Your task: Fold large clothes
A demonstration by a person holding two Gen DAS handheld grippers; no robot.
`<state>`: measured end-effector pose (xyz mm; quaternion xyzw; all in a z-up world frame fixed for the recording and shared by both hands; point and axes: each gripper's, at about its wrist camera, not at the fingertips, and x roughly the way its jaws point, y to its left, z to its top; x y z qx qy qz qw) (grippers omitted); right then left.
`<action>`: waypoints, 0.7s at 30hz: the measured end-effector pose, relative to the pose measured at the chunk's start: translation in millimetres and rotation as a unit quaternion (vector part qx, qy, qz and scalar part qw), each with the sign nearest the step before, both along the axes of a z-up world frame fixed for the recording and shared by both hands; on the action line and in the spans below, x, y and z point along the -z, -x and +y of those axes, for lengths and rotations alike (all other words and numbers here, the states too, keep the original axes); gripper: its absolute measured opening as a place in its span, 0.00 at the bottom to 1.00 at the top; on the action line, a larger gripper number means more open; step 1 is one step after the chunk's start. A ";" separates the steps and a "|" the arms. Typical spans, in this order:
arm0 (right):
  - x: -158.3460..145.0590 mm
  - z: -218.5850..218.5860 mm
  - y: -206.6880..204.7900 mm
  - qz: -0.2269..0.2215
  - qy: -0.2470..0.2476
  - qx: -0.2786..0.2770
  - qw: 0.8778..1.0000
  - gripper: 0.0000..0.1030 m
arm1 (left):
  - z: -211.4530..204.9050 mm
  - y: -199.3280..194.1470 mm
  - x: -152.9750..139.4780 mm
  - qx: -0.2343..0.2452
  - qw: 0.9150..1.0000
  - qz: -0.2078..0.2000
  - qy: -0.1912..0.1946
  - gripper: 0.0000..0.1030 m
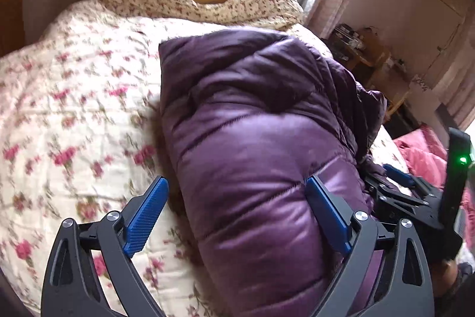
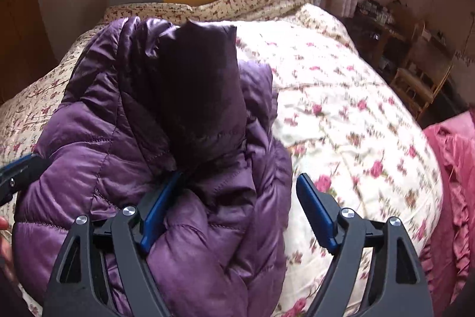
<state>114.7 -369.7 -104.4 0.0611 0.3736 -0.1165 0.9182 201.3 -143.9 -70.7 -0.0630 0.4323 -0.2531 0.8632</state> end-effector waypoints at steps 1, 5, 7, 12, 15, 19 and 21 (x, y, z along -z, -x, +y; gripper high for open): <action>3.0 -1.5 1.0 0.002 -0.009 -0.001 1.000 0.77 | 2.9 0.2 5.8 0.003 1.000 0.015 0.015 0.90; 15.2 -7.6 6.2 -0.001 -0.052 -0.003 0.999 0.76 | 7.7 -2.8 22.6 0.008 0.997 0.057 0.056 0.91; 21.4 -10.6 8.2 -0.005 -0.070 -0.009 0.997 0.73 | 6.7 -5.7 29.5 0.014 0.995 0.072 0.069 0.91; 28.1 -9.2 11.1 -0.015 -0.097 -0.035 0.995 0.53 | -3.8 -13.3 41.9 0.036 0.992 0.089 0.083 0.92; 28.4 -6.2 14.9 -0.024 -0.109 -0.046 0.993 0.42 | -10.2 -20.3 45.0 0.047 0.989 0.096 0.099 0.86; 22.0 0.5 22.0 -0.038 -0.111 -0.059 0.991 0.30 | -11.4 -18.7 38.2 0.063 0.989 0.077 0.109 0.74; 15.7 5.0 26.9 -0.047 -0.111 -0.061 0.991 0.26 | -7.9 -18.6 32.7 0.073 0.988 0.070 0.116 0.66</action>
